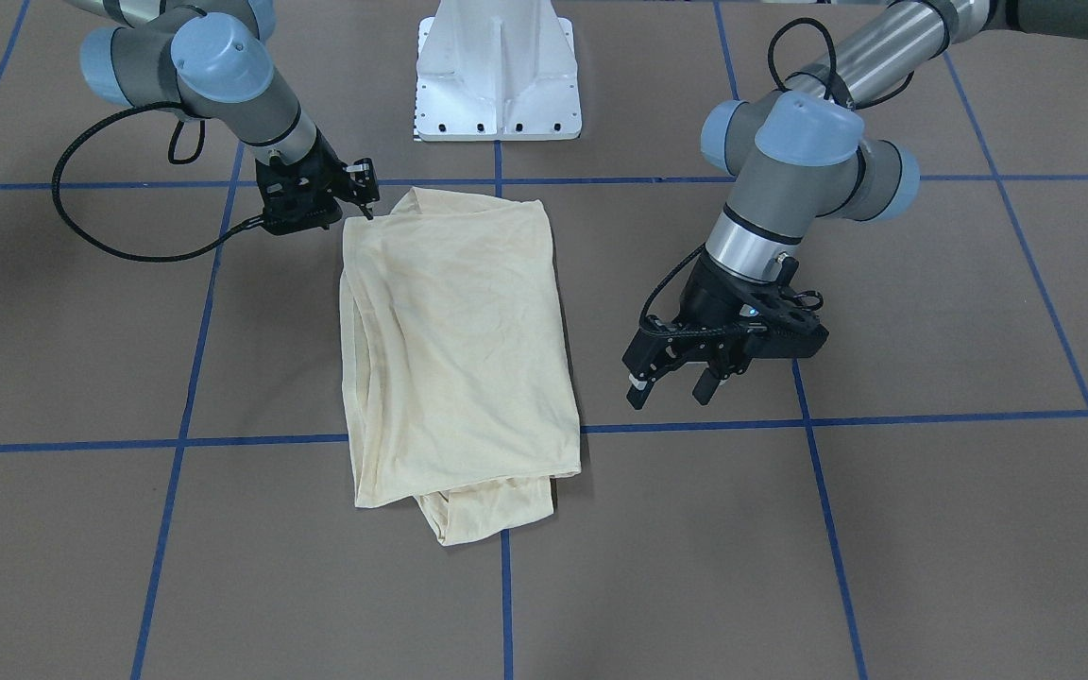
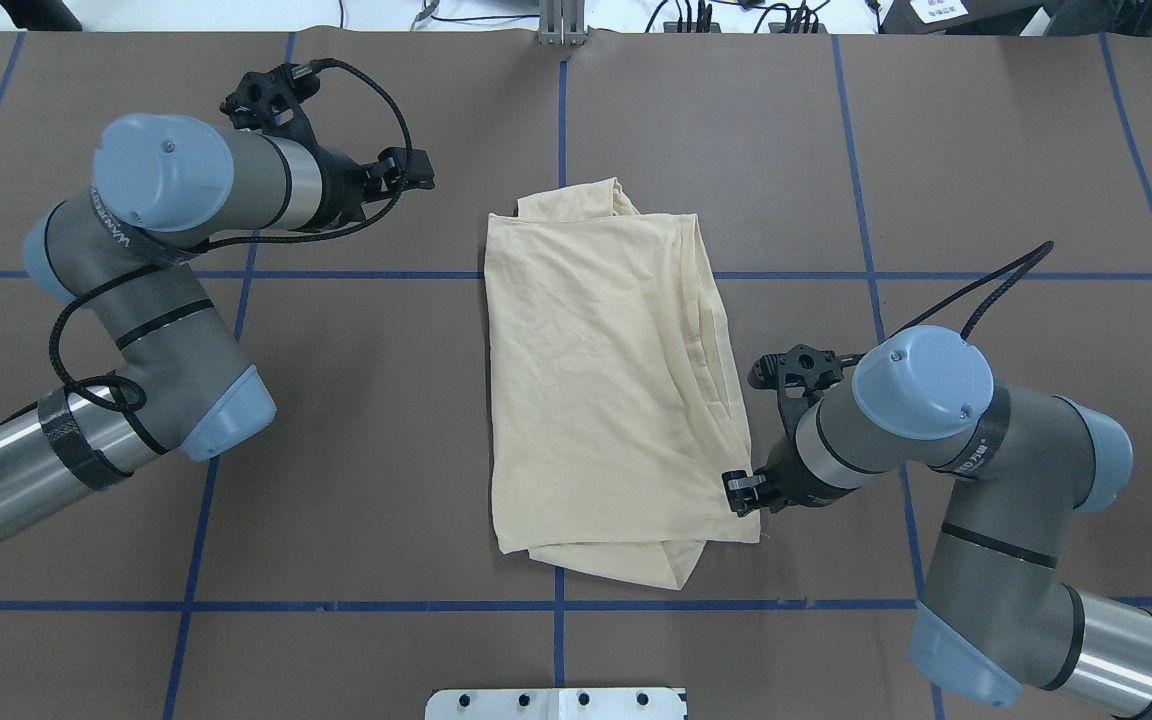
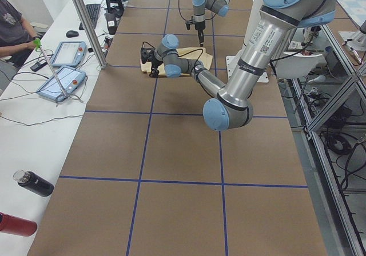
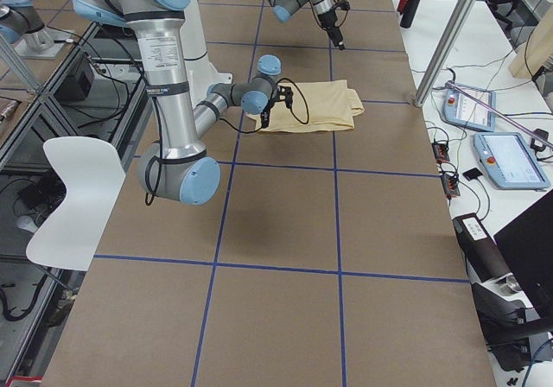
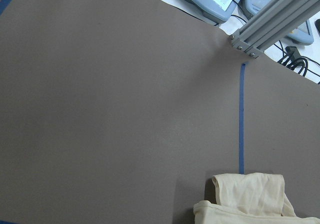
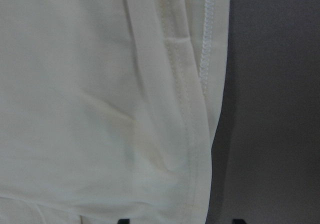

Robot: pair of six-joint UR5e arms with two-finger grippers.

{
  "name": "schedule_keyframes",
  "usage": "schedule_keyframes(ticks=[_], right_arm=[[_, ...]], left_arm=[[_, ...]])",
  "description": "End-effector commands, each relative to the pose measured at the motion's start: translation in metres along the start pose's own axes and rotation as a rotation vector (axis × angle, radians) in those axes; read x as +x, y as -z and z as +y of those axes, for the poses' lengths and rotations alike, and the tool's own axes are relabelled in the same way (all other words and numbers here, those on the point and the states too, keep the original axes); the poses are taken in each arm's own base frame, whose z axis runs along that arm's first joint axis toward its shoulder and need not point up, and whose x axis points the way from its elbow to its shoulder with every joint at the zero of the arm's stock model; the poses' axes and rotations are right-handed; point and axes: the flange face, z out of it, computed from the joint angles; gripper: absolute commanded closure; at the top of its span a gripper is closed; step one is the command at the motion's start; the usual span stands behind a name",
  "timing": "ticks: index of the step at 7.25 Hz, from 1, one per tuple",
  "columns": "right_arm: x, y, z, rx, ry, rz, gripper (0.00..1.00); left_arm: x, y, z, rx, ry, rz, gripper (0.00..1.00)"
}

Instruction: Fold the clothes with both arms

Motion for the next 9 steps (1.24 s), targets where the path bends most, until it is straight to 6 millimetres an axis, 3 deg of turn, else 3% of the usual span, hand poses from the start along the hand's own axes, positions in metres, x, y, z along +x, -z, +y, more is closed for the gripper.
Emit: schedule_keyframes(ticks=[1, 3, 5, 8, 9], right_arm=[[-0.001, 0.010, -0.012, 0.058, 0.002, 0.005, 0.01], [-0.031, 0.030, -0.034, 0.149, 0.018, -0.023, 0.02], [-0.031, 0.015, -0.057, 0.209, 0.042, 0.033, 0.12], [-0.047, -0.001, -0.093, 0.255, 0.119, 0.087, 0.16], [-0.047, 0.007, -0.109, 0.278, 0.112, 0.091, 0.19]], left_arm=[[0.013, 0.014, 0.002, -0.006, -0.015, 0.032, 0.00], [0.019, 0.027, 0.006, -0.018, -0.019, 0.064, 0.00], [0.032, 0.035, 0.004, 0.013, -0.023, 0.088, 0.00], [0.031, 0.034, 0.005, 0.012, -0.024, 0.090, 0.00], [0.031, 0.034, 0.005, 0.010, -0.024, 0.090, 0.00]])
